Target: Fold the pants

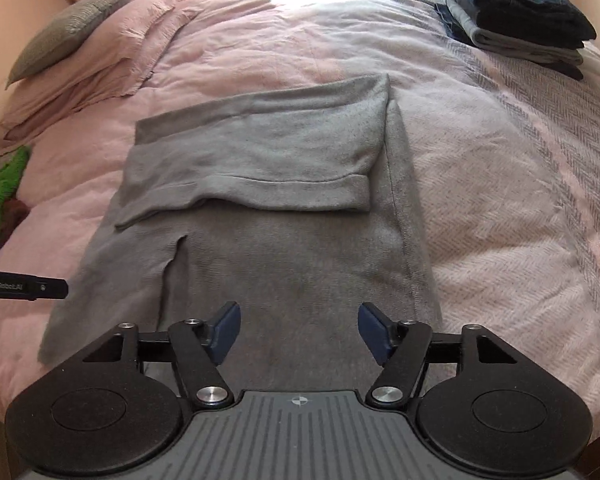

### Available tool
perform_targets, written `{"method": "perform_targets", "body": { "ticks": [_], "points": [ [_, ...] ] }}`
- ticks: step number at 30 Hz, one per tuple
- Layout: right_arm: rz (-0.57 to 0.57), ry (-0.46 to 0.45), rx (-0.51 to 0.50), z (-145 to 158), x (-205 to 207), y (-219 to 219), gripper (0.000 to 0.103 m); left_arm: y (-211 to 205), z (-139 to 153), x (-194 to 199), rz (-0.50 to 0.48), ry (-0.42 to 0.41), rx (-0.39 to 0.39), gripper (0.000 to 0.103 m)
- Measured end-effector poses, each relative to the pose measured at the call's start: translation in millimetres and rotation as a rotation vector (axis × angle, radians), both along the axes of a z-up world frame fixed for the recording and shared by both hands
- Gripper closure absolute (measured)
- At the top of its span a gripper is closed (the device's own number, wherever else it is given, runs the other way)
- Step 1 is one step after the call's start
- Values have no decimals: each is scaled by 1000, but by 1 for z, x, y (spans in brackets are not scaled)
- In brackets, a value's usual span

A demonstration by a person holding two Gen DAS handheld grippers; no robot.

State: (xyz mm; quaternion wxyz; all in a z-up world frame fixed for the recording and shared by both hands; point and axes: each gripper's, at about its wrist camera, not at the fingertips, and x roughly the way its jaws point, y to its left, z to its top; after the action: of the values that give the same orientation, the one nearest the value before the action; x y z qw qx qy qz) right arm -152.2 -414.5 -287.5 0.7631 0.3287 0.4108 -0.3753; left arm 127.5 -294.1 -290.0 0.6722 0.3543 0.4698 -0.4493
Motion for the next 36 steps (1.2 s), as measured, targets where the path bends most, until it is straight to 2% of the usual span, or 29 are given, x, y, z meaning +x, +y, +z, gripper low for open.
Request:
{"method": "perform_targets", "body": {
  "ticks": [4, 8, 14, 22, 28, 32, 36],
  "points": [
    [74, -7, -22, 38, -9, 27, 35, 26, 39, -21, -19, -16, -23, 41],
    [110, -9, -26, 64, -20, 49, 35, 46, 73, -38, -34, -20, -55, 38],
    [116, -20, -35, 85, -34, 60, 35, 60, 96, -52, -54, -21, -82, 35],
    [106, -16, 7, 84, -35, 49, 35, 52, 88, -46, -55, -11, -24, 35],
    [93, 20, 78, 65, -27, 34, 35, 31, 69, -29, -80, 3, 26, 34],
    [96, 36, 167, 39, -19, 16, 35, 7, 56, -7, -103, 1, 0, 24],
    [49, 73, 145, 14, -16, -11, 35, -22, 34, 25, -141, 15, -47, 23]
  ]
}}
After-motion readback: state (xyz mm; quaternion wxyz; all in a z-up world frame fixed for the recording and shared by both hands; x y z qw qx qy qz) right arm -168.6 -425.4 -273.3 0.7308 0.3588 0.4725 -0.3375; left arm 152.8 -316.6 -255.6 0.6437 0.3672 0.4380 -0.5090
